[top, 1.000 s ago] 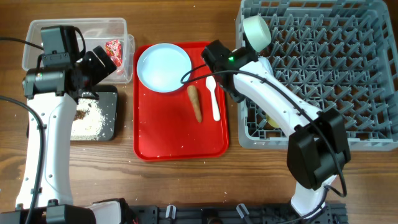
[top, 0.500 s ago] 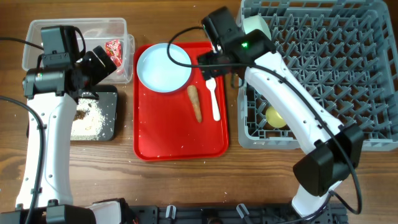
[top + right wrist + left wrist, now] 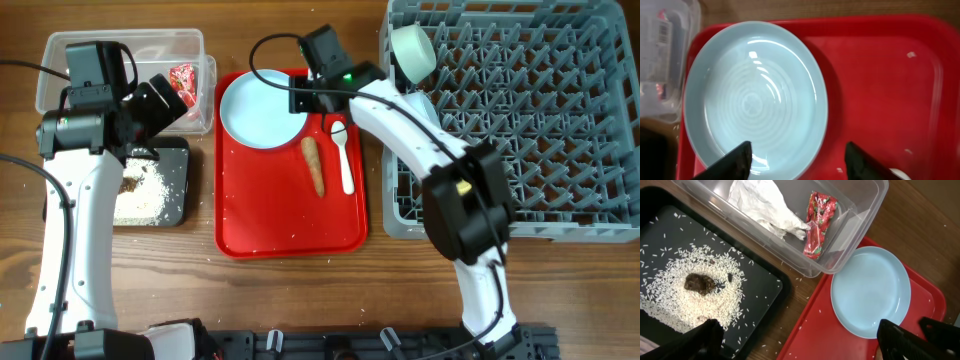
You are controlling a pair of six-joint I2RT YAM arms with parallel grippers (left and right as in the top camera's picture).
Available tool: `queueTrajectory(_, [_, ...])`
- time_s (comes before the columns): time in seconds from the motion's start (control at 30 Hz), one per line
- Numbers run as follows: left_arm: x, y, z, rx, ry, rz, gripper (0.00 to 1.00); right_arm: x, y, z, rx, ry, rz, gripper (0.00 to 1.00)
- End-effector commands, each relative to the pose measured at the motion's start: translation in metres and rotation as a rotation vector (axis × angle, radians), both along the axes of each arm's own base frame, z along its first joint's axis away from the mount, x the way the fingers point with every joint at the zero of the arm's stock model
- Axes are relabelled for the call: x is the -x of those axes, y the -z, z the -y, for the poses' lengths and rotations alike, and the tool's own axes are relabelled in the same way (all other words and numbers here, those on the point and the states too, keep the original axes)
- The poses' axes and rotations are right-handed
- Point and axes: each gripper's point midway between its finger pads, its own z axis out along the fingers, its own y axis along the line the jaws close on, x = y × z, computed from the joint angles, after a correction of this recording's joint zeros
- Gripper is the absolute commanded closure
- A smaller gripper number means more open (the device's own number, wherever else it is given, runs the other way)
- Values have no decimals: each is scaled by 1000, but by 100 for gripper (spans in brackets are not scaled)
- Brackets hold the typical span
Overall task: Sort waste into correct bins and load items into the dishwasher rack
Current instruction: 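Grasp the light-blue plate rim with the right gripper and lift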
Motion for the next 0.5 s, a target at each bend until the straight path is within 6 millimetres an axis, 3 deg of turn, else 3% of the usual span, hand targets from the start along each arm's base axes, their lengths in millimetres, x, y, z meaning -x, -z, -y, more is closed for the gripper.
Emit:
queueTrajectory(0.0, [-1,-5,-3,-1,-11,15,0,8,39,-10,-57,66,-122,48])
queueTrajectory(0.1, [-1,-5,-3,-1,-11,15,0,8,66,-9,-46,98,-162,53])
queueTrajectory(0.23, [-1,-5,-3,-1,-11,15,0,7,75,-8,-47,129,-176,72])
queueTrajectory(0.33, [-1,-5,-3,-1,-11,15,0,17,96,-2,-59,252,-271,87])
queueTrajectory(0.4, [-1,-5,-3,-1,-11,15,0,20,101,-2,-64,269,-292,96])
queueTrajectory(0.47, [-1,-5,-3,-1,-11,15,0,19,100,-2,-66,266,-291,96])
